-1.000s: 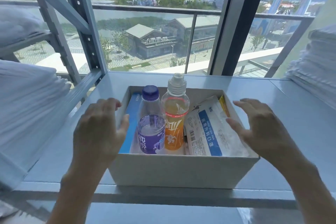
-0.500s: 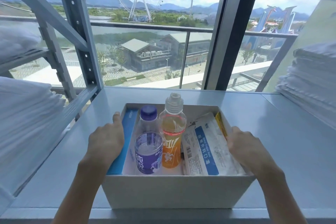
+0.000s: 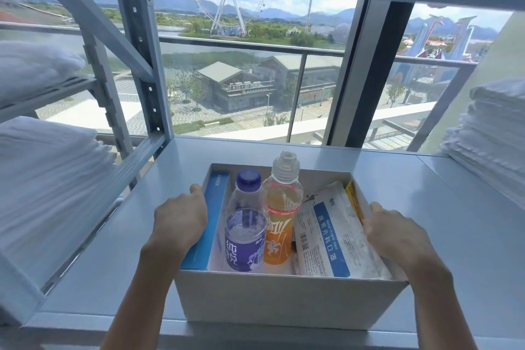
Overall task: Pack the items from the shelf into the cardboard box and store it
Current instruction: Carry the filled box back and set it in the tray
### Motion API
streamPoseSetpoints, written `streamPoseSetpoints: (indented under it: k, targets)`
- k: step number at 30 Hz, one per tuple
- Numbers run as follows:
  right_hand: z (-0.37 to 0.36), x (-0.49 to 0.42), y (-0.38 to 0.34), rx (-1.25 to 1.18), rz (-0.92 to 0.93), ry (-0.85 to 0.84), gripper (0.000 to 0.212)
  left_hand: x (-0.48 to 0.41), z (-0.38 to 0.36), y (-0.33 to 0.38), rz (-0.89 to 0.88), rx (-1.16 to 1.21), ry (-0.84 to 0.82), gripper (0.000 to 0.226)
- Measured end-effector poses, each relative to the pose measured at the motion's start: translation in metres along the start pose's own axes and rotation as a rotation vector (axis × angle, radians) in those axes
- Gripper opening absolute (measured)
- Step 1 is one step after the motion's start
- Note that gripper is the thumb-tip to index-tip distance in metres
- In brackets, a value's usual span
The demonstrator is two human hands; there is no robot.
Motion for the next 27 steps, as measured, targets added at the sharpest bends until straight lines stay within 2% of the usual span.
streamPoseSetpoints:
  k: [4, 10, 16, 20, 27]
  targets:
    - [0.005, -0.007, -0.005, -0.006, 0.043, 0.103, 0.004, 0.002, 0.004, 0.002, -0.028, -0.003, 0.071, 0.004]
    - [0.010, 0.006, 0.015, -0.162, 0.103, 0.163, 0.008, 0.028, 0.021, -0.001, 0.016, 0.120, 0.212, 0.009]
    - [0.032, 0.024, 0.028, -0.155, 0.199, 0.261, 0.010, 0.073, 0.037, 0.001, 0.107, 0.087, 0.209, 0.008]
    - [0.035, 0.048, 0.031, -0.232, 0.302, 0.246, 0.010, 0.125, 0.046, -0.006, 0.211, 0.061, 0.241, 0.002]
    - [0.020, 0.108, 0.017, -0.237, 0.547, 0.183, 0.012, 0.266, 0.039, -0.028, 0.434, 0.047, 0.305, 0.008]
Point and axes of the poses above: each hand's wrist, its own x-axis away from the middle knuckle, its own z-axis out of the back of the hand, y = z × x, the point moved 5 cm from there along -x, towards the middle knuckle, and after that the axes turned 7 degrees about -z, right-handed, at the moved point
